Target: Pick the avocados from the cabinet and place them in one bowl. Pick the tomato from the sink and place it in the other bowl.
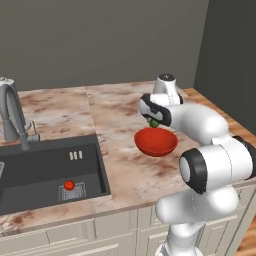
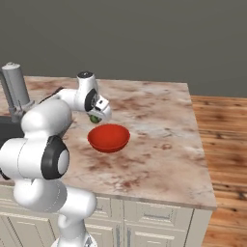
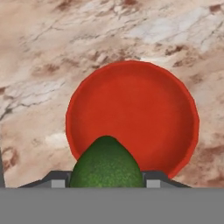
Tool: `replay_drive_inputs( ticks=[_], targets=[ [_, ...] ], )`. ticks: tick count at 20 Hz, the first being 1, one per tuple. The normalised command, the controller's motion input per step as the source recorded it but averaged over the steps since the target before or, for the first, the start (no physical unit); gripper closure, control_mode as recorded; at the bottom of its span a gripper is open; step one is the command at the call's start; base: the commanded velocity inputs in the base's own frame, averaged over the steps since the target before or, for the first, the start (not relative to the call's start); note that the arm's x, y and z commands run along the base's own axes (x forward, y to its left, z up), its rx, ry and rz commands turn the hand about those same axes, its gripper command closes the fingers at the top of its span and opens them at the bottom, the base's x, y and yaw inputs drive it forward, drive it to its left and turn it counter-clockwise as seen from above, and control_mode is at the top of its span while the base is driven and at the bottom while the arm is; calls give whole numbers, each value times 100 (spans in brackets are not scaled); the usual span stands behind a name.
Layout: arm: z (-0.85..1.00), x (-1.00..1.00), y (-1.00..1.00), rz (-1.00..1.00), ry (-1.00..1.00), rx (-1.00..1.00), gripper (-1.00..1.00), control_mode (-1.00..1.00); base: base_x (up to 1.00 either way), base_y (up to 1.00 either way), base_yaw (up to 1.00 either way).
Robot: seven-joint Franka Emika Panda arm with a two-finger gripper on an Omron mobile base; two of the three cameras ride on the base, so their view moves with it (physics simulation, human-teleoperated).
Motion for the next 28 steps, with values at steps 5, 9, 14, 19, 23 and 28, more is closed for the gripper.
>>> replay_drive_inputs(
  ticks=[5,9,14,19,23,28],
  targets=[
    [-36,0,-15,0,-2,0,100,-100,0,0,0],
    [-7,0,-19,0,0,0,100,-100,0,0,0],
    [-12,0,-13,0,0,0,100,-100,0,0,0],
    [-12,2,0,0,0,0,100,-100,0,0,0],
    [-9,1,0,0,0,-1,100,-100,0,0,0],
    [-21,0,0,0,0,0,100,-100,0,0,0]
  ],
)
